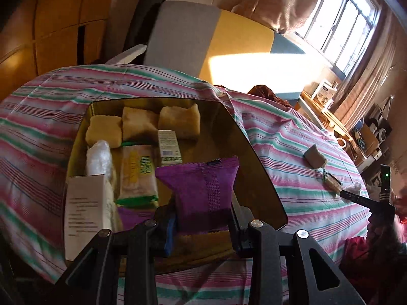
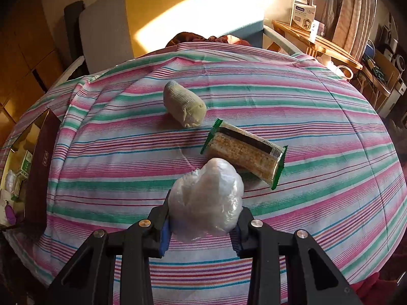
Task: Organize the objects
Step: 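Carry the purple packet into the tray and open the left tool while the right tool holds the bag, then lower the plastic bag bundle into the tray and open the right tool, then grasp the green-edged cracker packet on the cloth with the right tool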
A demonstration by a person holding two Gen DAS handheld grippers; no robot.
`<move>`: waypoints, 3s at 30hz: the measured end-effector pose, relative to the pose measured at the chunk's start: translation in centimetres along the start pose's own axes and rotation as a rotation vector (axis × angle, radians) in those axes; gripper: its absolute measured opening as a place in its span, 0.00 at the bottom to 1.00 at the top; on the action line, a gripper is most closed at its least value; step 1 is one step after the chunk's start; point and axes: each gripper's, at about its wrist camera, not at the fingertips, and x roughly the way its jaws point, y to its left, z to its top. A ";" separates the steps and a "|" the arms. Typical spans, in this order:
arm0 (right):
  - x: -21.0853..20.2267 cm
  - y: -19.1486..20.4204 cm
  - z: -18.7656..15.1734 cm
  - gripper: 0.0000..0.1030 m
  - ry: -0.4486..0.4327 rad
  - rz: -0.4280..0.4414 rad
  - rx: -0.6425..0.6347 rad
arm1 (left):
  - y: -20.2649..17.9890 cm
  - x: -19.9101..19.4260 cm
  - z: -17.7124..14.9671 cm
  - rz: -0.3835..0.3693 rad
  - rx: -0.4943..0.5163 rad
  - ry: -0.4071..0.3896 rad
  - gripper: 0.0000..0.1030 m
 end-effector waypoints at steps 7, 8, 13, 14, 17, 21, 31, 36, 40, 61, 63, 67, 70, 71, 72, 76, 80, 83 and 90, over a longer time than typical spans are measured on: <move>-1.3 6.0 0.1 0.35 -0.035 0.098 -0.094 | 1.5 -0.1 -1.0 -0.048 0.014 0.036 0.33; -1.4 7.0 0.1 0.35 -0.038 0.115 -0.108 | 1.2 0.6 -1.1 -0.048 0.017 0.059 0.33; -2.0 11.6 -0.1 0.35 -0.043 0.189 -0.183 | 0.0 3.8 -2.1 0.006 0.045 0.159 0.34; -2.1 12.5 -0.1 0.35 -0.042 0.201 -0.198 | 0.0 4.3 -2.4 0.012 0.041 0.178 0.34; -2.5 14.9 0.1 0.35 -0.050 0.242 -0.235 | 0.5 4.8 -2.9 0.012 0.020 0.202 0.40; -2.9 18.7 0.7 0.35 -0.056 0.300 -0.294 | 1.3 4.2 -3.1 0.020 0.004 0.189 0.46; -0.5 28.7 0.6 0.35 0.024 0.422 -0.424 | 2.1 1.6 -3.2 0.019 -0.016 0.129 0.49; 2.2 33.1 0.7 0.36 0.078 0.426 -0.442 | 2.5 -0.1 -3.1 0.033 -0.007 0.086 0.52; 4.4 36.0 0.3 0.39 0.148 0.457 -0.468 | 3.2 -1.1 -3.1 0.064 -0.014 0.054 0.52; 0.4 34.1 -0.6 0.44 0.063 0.468 -0.428 | 3.8 -3.0 -2.8 0.206 -0.012 -0.027 0.63; -0.1 33.7 -0.7 0.44 0.043 0.457 -0.430 | 3.6 -3.1 -2.7 0.208 -0.007 -0.029 0.63; -1.1 32.5 -0.9 0.44 0.003 0.424 -0.438 | 2.9 -3.5 -2.7 0.216 0.012 -0.041 0.65; -1.7 31.0 -0.9 0.45 -0.021 0.397 -0.438 | 2.2 -3.9 -2.5 0.217 0.031 -0.054 0.69; -1.9 30.4 -0.9 0.45 -0.027 0.389 -0.435 | 1.9 -3.9 -2.5 0.216 0.037 -0.057 0.69; -2.0 29.8 -0.8 0.44 -0.031 0.382 -0.430 | 1.6 -4.0 -2.3 0.214 0.044 -0.058 0.69; -2.2 26.5 -0.3 0.44 -0.041 0.349 -0.386 | 0.5 -3.9 -2.1 0.209 0.073 -0.060 0.69; -1.9 22.8 0.4 0.45 -0.047 0.302 -0.331 | -0.9 -3.7 -1.9 0.199 0.105 -0.057 0.69; -1.6 19.7 1.1 0.45 -0.047 0.266 -0.283 | -2.1 -3.4 -1.7 0.190 0.133 -0.050 0.70; -1.2 11.8 2.6 0.46 -0.044 0.179 -0.170 | -5.5 -2.3 -1.2 0.149 0.208 -0.039 0.72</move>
